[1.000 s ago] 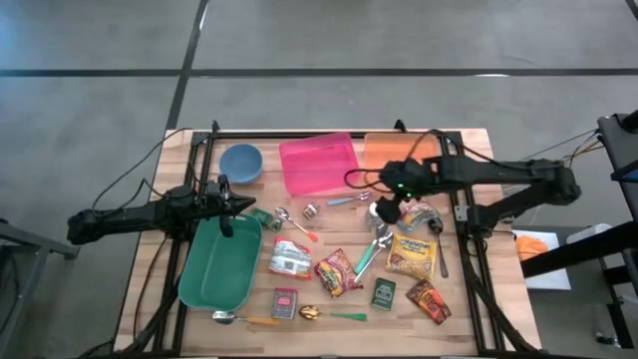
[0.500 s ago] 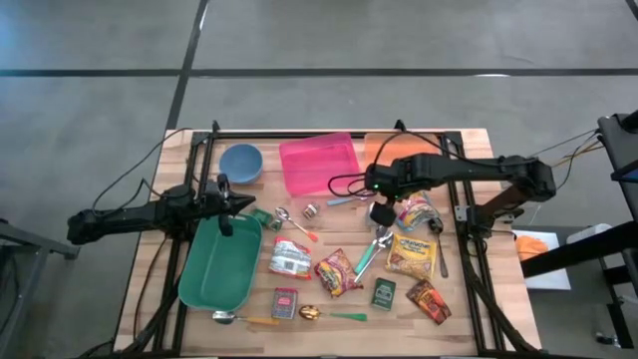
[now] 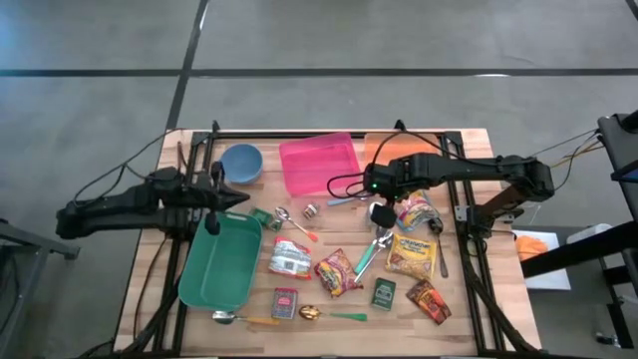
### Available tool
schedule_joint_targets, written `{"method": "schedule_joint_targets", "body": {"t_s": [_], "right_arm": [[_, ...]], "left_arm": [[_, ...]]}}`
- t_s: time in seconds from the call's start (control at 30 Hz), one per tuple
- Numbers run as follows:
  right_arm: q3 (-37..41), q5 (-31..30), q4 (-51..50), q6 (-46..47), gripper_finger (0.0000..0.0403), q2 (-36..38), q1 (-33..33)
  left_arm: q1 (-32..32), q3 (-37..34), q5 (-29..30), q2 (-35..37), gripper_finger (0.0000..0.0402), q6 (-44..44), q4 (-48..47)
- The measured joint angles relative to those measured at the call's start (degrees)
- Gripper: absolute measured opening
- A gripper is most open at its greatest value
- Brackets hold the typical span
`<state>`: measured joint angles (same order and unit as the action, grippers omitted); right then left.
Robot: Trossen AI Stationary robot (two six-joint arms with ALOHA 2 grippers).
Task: Pick & Place Food Item
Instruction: Put the white spice bottle into the orange bin
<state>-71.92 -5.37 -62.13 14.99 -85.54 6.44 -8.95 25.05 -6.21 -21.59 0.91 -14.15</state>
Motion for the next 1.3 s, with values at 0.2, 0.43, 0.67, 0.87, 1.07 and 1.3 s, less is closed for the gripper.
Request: {"method": "schedule_joint_targets", "body": {"t_s": [0.2,0.43,0.67,0.87,1.07,1.3], "right_arm": [[0.1,0.8,0.8,0.0,0.0331,-0.7,0.0],[0.1,0.9,1.0,0.0,0.0331,-3.6,0.0],[0.1,1.8,1.4,0.0,0.0331,-5.5,0.0],[0.3,2.7,1.6,-0.2,0.0331,-5.9,0.0],[1.2,2.4,3.3,-0.3,0.0331,-5.8,0.3],[3.1,2.2,5.0,-0.4,0.0331,-5.8,0.6]], "left_arm": [[0.0,5.1,0.0,-10.2,0.0013,-5.7,-1.6],[-1.7,9.2,0.2,-15.4,0.0013,-7.1,-1.5],[-3.5,9.1,0.2,-15.3,0.0013,-7.1,-1.9],[-4.0,9.1,0.2,-15.3,0.0013,-6.9,-2.7],[-4.0,9.1,0.2,-15.3,0.0013,-6.9,-2.7],[-4.0,9.1,0.2,-15.3,0.0013,-6.9,-2.6]]}}
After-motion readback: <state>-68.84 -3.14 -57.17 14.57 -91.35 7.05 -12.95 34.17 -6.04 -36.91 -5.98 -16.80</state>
